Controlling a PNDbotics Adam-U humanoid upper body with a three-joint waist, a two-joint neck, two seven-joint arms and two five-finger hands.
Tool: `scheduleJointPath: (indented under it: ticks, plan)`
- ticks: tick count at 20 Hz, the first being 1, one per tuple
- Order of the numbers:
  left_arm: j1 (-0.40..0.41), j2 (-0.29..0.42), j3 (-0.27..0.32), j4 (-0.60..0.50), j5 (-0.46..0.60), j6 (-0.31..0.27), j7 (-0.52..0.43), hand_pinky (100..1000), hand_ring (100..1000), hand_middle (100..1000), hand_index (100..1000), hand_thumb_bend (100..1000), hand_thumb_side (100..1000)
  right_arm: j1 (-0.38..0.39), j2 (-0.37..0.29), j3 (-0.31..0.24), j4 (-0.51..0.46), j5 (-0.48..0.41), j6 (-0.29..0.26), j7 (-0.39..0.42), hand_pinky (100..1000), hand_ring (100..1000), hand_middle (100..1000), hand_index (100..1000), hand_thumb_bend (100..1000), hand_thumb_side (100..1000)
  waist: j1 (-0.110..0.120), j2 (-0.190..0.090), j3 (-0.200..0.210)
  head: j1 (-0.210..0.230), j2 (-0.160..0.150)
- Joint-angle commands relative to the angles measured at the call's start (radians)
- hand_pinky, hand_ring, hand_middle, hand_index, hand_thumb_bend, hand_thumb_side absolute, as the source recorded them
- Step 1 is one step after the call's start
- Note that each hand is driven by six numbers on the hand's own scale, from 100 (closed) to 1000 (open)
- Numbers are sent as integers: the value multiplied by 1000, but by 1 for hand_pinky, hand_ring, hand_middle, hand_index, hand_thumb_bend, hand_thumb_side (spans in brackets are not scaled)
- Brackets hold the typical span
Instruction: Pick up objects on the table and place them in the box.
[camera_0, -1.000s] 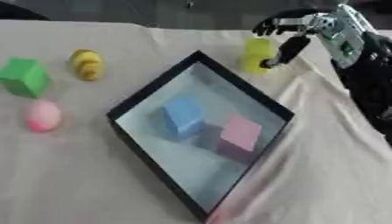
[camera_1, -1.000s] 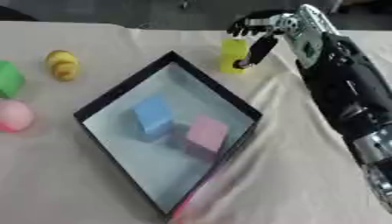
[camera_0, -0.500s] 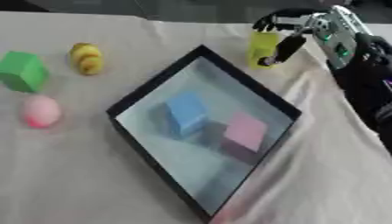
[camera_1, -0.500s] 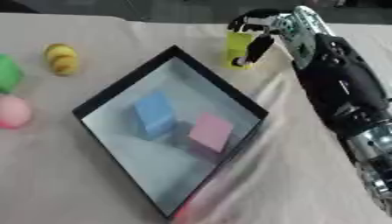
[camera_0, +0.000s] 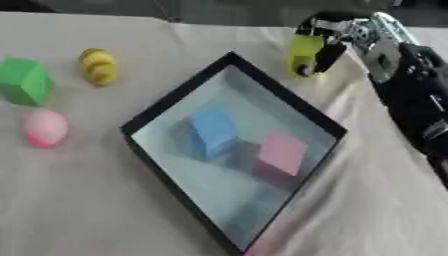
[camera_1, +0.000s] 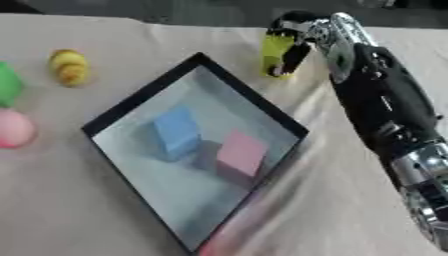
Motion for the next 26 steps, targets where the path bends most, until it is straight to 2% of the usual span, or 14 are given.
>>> scheduleJointPath:
  ticks: [1, 5, 8, 11, 17, 20, 26]
  plan:
    - [4, 23, 7, -11, 1, -2, -1, 821, 781, 744, 786, 159, 751, -32, -36, 18, -83, -86, 20, -41, 678, 521, 466, 582, 254, 100, -9, -34, -10, 5, 13]
    - [25, 35, 10, -6, -3, -3, 1, 821, 781, 745, 786, 157, 751, -40, -81, 86, -257, -204, 15, 29, 686, 538, 486, 602, 295, 100, -11, -58, -35, 19, 30]
    - [36, 42, 14, -3, -5, -4, 4, 822, 782, 745, 787, 158, 750, -37, -113, 143, -401, -279, 24, 109, 691, 549, 496, 615, 334, 100, -14, -73, -47, 25, 42]
    - [49, 47, 23, 0, -8, -6, 14, 822, 783, 747, 789, 161, 751, -29, -131, 194, -519, -345, 38, 201, 701, 570, 518, 638, 332, 100, -16, -89, -59, 31, 59]
    - [75, 57, 39, 5, -8, -13, 44, 823, 783, 748, 790, 164, 750, 8, -76, 261, -607, -367, 57, 299, 707, 587, 534, 652, 342, 100, -19, -120, -85, 53, 97]
    - [80, 61, 40, 6, -7, -14, 48, 822, 782, 747, 790, 166, 746, 41, -56, 289, -673, -387, 63, 327, 718, 592, 539, 654, 318, 100, -21, -128, -90, 58, 101]
    - [82, 67, 32, 7, -10, -18, 36, 822, 783, 746, 790, 170, 744, 71, -35, 371, -795, -403, 56, 418, 715, 598, 547, 665, 361, 118, -24, -133, -91, 52, 100]
